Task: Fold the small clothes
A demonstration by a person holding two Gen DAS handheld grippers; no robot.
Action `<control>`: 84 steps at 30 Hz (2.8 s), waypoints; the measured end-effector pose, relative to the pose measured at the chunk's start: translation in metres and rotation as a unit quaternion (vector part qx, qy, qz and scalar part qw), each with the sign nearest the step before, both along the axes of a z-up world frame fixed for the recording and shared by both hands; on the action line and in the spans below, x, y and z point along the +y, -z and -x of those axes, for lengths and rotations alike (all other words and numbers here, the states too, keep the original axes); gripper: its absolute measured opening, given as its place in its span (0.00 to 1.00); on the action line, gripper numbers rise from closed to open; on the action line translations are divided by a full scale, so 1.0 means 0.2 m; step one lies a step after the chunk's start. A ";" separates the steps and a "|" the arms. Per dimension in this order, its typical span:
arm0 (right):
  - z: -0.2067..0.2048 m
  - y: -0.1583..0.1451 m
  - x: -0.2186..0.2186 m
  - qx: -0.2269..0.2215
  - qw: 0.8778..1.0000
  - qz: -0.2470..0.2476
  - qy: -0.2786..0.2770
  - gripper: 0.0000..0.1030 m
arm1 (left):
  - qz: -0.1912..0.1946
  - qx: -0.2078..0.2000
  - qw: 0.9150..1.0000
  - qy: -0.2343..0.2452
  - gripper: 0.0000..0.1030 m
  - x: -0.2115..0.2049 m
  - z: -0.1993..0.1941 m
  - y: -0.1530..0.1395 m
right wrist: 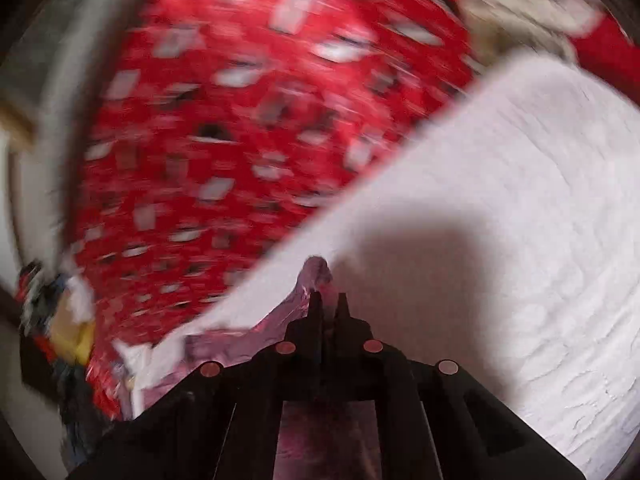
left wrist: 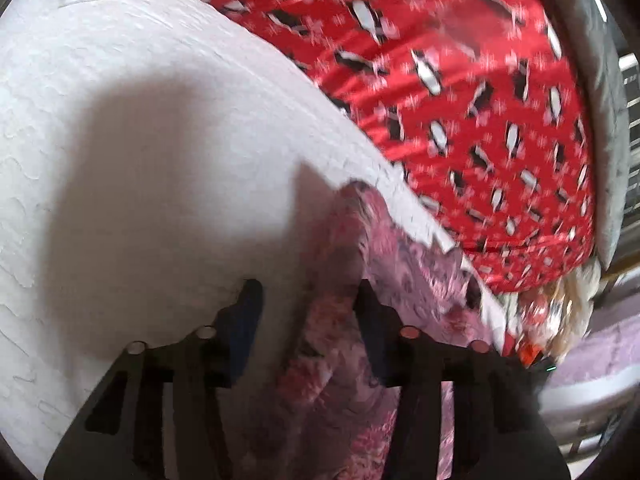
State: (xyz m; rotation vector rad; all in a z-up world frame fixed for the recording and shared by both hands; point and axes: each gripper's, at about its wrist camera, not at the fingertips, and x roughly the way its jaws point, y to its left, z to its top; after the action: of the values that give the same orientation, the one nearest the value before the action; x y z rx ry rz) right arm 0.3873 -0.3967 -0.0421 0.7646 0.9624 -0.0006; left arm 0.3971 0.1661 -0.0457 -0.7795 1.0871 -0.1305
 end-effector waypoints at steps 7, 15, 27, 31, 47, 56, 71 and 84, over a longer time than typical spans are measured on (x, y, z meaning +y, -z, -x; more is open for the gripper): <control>0.11 -0.16 0.03 -0.023 0.999 0.027 -0.010 0.12 | -0.043 -0.034 0.998 0.012 0.42 -0.09 0.18 -0.26; 0.24 -0.08 0.30 -0.010 0.993 0.069 -0.092 0.11 | -0.134 -0.033 0.990 0.021 0.57 -0.38 0.36 -0.18; 0.53 -0.08 0.13 0.029 0.998 0.035 -0.033 0.06 | -0.176 -0.048 0.982 0.046 0.58 -0.44 0.35 -0.22; 0.60 -0.18 0.13 -0.034 0.997 0.064 -0.022 0.02 | -0.209 -0.042 0.976 0.046 0.58 -0.44 0.35 -0.21; 0.14 -0.18 0.40 -0.055 0.993 0.078 -0.067 0.20 | -0.292 -0.033 0.955 0.036 0.64 -0.41 0.27 -0.17; 0.11 -0.14 0.53 -0.037 0.983 0.157 -0.082 0.24 | -0.293 -0.033 0.955 0.035 0.67 -0.41 0.26 -0.17; 0.18 -0.18 0.57 -0.058 0.981 0.161 -0.087 0.37 | -0.251 -0.073 0.965 0.003 0.67 -0.29 0.29 -0.27; 0.06 -0.08 0.28 -0.010 0.992 0.118 -0.053 0.09 | -0.243 -0.109 0.964 0.020 0.67 -0.40 0.29 -0.29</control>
State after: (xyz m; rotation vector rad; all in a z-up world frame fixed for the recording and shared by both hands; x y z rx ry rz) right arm 0.3744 -0.3415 -0.0268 0.4950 0.9625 -0.0135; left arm 0.3393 0.0866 0.0129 -0.2931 0.8737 0.0182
